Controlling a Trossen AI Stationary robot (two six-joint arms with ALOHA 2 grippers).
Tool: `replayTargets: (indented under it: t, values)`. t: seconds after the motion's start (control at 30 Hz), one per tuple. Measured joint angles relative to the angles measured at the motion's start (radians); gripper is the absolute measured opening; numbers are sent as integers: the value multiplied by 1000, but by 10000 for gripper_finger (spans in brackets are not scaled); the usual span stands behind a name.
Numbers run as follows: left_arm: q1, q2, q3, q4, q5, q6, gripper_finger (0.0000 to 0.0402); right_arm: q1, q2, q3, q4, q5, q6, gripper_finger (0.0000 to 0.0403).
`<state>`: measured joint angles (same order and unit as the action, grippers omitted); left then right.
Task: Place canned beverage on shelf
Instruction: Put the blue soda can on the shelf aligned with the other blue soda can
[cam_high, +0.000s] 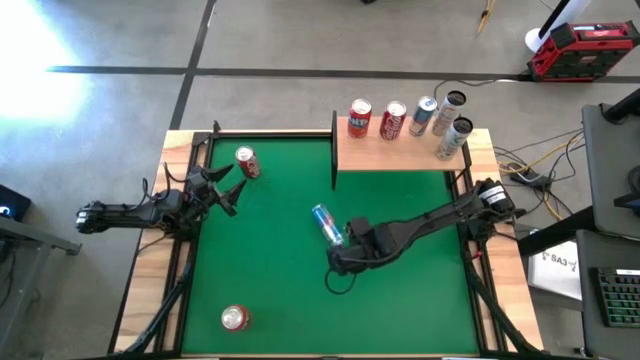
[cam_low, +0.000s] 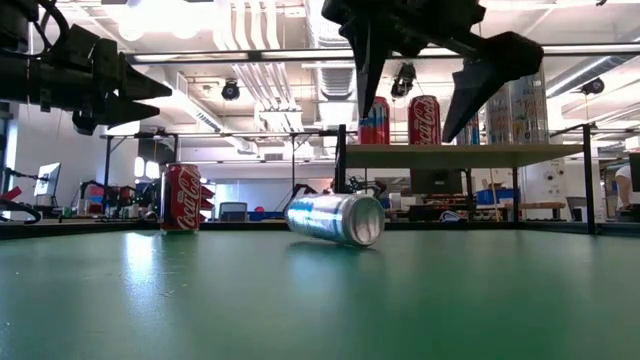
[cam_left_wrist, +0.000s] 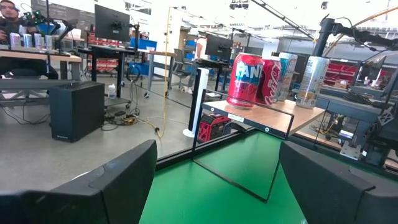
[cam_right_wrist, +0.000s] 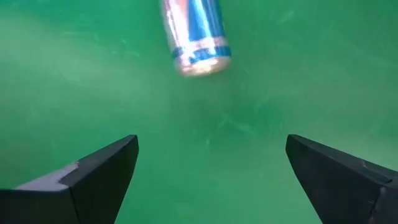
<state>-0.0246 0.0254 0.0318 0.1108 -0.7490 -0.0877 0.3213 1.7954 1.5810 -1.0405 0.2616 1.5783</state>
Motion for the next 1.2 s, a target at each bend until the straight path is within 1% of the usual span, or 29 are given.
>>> replayTargets:
  t: [0.07,0.23,0.37,0.47,0.5,0.53,0.57,0.63,0.7,0.8,0.87,1.07,1.2]
  values:
    - [0,0,0,0,0,0,324,1,0,0,1,63,-21,400]
    - [0,0,0,0,0,0,324,-9,17,-2,6,307,-136,400]
    - [0,0,0,0,0,0,324,-24,53,-2,10,377,-284,400]
    - [0,0,0,0,0,0,324,-42,99,-4,5,419,-367,400]
    - [0,0,0,0,0,0,324,-54,118,-5,11,413,-416,400]
    - [0,0,0,0,0,0,324,-72,135,-5,20,382,-470,400]
    - [0,0,0,0,0,0,324,-94,151,-6,31,327,-529,400]
    - [0,0,0,0,0,0,324,-150,171,-6,56,183,-633,400]
    - [0,0,0,0,0,0,324,-209,182,-6,89,62,-684,400]
    - [0,0,0,0,0,0,324,-280,185,-6,129,-49,-702,400]
    - [0,0,0,0,0,0,324,-306,181,-6,163,-80,-714,400]
    - [0,0,0,0,0,0,324,-362,176,9,200,-78,-815,400]
    - [0,0,0,0,0,0,324,-386,211,6,233,-99,-821,400]
